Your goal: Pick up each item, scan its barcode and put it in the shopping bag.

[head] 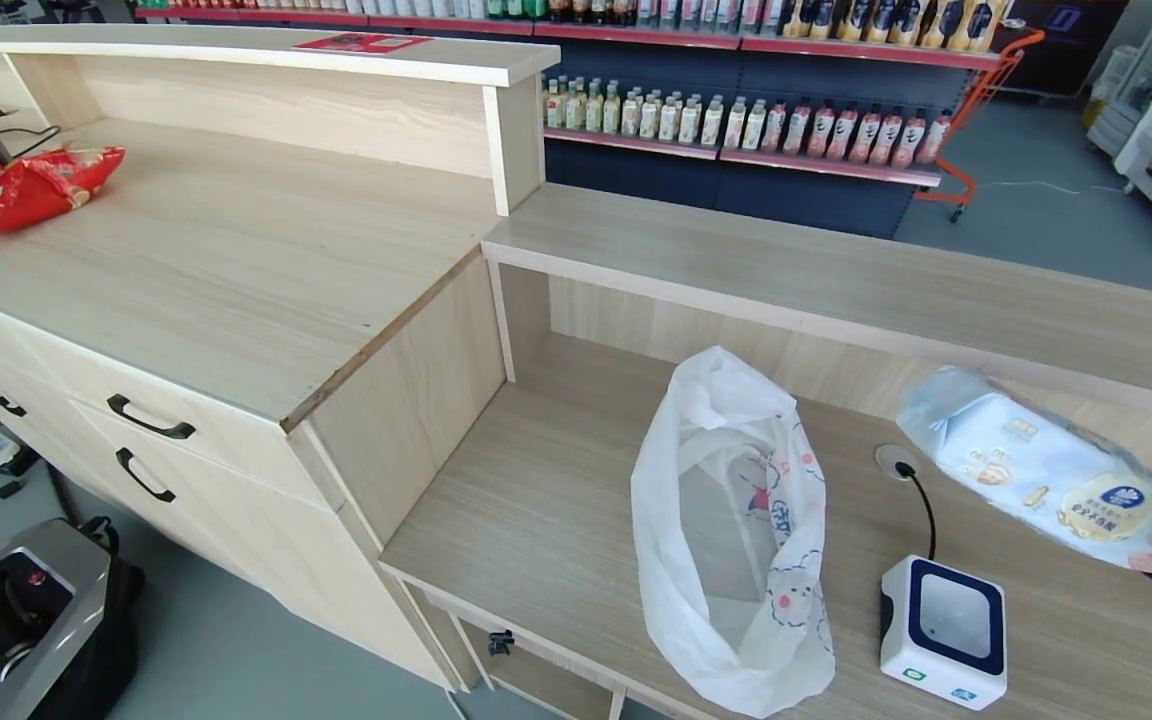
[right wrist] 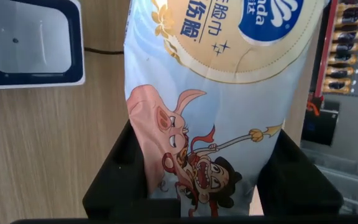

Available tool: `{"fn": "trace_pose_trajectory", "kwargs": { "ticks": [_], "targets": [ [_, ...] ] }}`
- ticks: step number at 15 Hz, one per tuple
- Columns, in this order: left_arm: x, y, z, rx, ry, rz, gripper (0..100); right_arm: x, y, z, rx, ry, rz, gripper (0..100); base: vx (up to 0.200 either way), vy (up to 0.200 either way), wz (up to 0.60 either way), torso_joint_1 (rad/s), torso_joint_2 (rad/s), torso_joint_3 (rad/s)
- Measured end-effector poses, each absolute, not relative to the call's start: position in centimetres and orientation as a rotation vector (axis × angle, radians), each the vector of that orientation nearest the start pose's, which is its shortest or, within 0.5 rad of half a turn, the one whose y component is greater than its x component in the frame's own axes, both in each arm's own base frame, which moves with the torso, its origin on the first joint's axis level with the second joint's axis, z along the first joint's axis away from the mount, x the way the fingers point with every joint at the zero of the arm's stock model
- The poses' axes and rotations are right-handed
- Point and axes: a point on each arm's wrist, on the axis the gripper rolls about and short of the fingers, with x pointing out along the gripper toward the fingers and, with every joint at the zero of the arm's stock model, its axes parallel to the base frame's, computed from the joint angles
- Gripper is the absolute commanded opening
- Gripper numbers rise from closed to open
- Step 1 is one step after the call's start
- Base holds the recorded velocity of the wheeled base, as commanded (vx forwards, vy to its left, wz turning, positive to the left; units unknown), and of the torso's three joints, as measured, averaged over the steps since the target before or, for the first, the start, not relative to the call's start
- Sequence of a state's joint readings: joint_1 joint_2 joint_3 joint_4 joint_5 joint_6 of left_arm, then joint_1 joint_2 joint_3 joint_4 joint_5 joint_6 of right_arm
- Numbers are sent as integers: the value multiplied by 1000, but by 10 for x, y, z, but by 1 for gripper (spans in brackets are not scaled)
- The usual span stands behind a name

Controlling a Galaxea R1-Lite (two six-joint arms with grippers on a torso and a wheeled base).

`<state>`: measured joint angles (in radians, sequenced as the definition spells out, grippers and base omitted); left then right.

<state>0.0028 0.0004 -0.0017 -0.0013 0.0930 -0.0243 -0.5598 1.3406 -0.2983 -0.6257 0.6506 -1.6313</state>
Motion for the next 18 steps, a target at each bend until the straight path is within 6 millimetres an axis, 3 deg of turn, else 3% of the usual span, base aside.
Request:
{"fn": "trace_pose_trajectory", "kwargs": {
  "ticks": [4, 10, 18],
  "targets": [
    [-23, 2, 76, -24, -4, 95, 100, 165, -74, 125, -1389, 170, 430, 0, 0, 0, 0, 0, 0, 0],
    [-23, 2, 76, -24, -4, 95, 100, 203, -85, 120, -1481, 80, 404, 0, 0, 0, 0, 0, 0, 0],
    [-23, 2, 76, -24, -4, 96, 100, 223, -83, 97, -1552, 63, 497, 0, 0, 0, 0, 0, 0, 0]
  ]
}}
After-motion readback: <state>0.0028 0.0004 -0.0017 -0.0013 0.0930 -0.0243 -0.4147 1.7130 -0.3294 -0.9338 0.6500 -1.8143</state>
